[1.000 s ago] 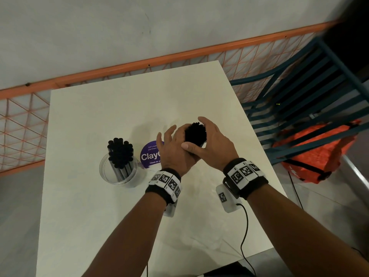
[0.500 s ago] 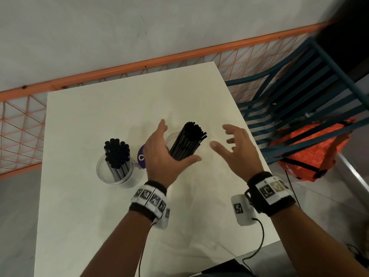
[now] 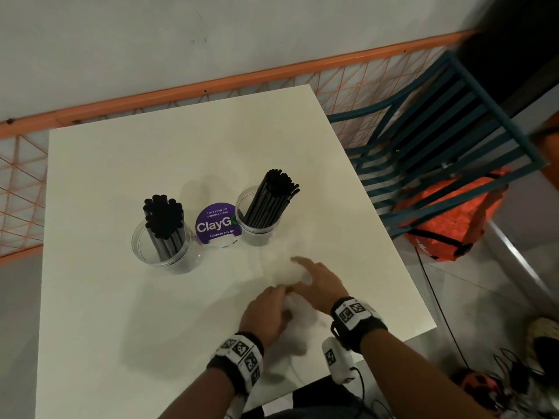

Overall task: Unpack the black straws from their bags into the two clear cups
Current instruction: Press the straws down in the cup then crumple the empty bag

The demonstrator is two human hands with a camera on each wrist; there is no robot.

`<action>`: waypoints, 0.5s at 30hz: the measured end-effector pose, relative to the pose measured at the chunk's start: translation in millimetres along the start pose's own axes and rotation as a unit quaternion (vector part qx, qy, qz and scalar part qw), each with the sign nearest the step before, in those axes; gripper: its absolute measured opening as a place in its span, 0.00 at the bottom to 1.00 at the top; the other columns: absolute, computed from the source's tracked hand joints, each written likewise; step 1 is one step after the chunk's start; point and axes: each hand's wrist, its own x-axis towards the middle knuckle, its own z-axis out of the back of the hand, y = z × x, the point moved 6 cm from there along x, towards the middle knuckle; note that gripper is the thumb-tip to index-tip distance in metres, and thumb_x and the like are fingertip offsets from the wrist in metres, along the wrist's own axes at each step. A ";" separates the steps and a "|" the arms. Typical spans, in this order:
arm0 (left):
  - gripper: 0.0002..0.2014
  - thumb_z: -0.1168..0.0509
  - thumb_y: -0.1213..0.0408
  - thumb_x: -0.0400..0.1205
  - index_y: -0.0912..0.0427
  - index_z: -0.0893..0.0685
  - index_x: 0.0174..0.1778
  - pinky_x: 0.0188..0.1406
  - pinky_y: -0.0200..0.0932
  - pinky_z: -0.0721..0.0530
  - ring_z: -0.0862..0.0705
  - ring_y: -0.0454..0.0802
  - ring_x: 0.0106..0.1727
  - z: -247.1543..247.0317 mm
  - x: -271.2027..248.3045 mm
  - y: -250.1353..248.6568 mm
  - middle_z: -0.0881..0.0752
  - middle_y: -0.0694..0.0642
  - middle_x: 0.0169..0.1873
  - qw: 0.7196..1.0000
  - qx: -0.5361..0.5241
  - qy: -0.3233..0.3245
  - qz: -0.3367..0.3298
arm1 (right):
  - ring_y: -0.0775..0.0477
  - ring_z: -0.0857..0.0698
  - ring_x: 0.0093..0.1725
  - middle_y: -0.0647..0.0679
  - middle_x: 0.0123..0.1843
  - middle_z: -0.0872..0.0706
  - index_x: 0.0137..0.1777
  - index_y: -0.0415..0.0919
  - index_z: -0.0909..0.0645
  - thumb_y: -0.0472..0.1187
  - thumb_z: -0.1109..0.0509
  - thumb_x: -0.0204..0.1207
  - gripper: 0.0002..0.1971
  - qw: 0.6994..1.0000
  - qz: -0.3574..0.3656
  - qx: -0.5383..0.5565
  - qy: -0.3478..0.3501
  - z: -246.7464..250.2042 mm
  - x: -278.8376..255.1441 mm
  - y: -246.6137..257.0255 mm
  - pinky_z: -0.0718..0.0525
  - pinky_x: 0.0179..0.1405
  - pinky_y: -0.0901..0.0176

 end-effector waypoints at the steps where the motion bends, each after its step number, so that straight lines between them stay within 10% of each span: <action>1: 0.19 0.34 0.57 0.80 0.52 0.20 0.68 0.61 0.49 0.18 0.15 0.59 0.61 7.6 -1.1 2.2 0.16 0.57 0.60 1.000 -0.017 -0.015 0.005 | 0.37 0.18 0.65 0.46 0.67 0.17 0.72 0.57 0.26 0.57 0.34 0.77 0.23 0.999 0.002 -0.028 0.018 -5.4 -9.8 3.5 0.22 0.63 0.51; 4: 0.14 0.26 0.59 0.70 0.48 0.18 0.50 0.57 0.35 0.21 0.17 0.54 0.57 36.5 -12.7 6.5 0.19 0.54 0.53 0.978 -0.189 -0.080 -0.016 | 0.38 0.13 0.50 0.40 0.49 0.09 0.50 0.38 0.15 0.58 0.44 0.76 0.25 0.999 0.017 0.030 -0.016 -3.8 -44.8 12.0 0.17 0.52 0.46; 8: 0.21 0.30 0.61 0.72 0.56 0.20 0.62 0.59 0.57 0.14 0.15 0.57 0.56 48.3 -44.7 -13.2 0.15 0.63 0.58 0.827 -0.559 0.052 -0.026 | 0.49 0.19 0.36 0.34 0.36 0.14 0.41 0.31 0.17 0.74 0.46 0.69 0.41 0.975 0.062 0.203 -0.065 4.3 -96.3 39.7 0.19 0.43 0.40; 12: 0.14 0.45 0.64 0.85 0.55 0.13 0.43 0.36 0.45 0.13 0.11 0.51 0.40 62.7 -59.3 -33.8 0.10 0.54 0.38 0.782 -0.619 0.077 0.009 | 0.51 0.27 0.63 0.51 0.66 0.24 0.60 0.49 0.20 0.77 0.34 0.61 0.37 0.966 0.134 0.043 -0.218 18.2 -131.9 62.3 0.21 0.53 0.54; 15: 0.19 0.48 0.58 0.88 0.57 0.11 0.46 0.40 0.48 0.11 0.09 0.55 0.45 58.5 -66.1 -55.1 0.07 0.56 0.42 0.782 -0.610 0.131 0.015 | 0.56 0.22 0.66 0.58 0.73 0.27 0.71 0.62 0.33 0.62 0.26 0.69 0.31 0.943 0.139 0.246 -0.178 8.5 -141.7 58.0 0.17 0.58 0.54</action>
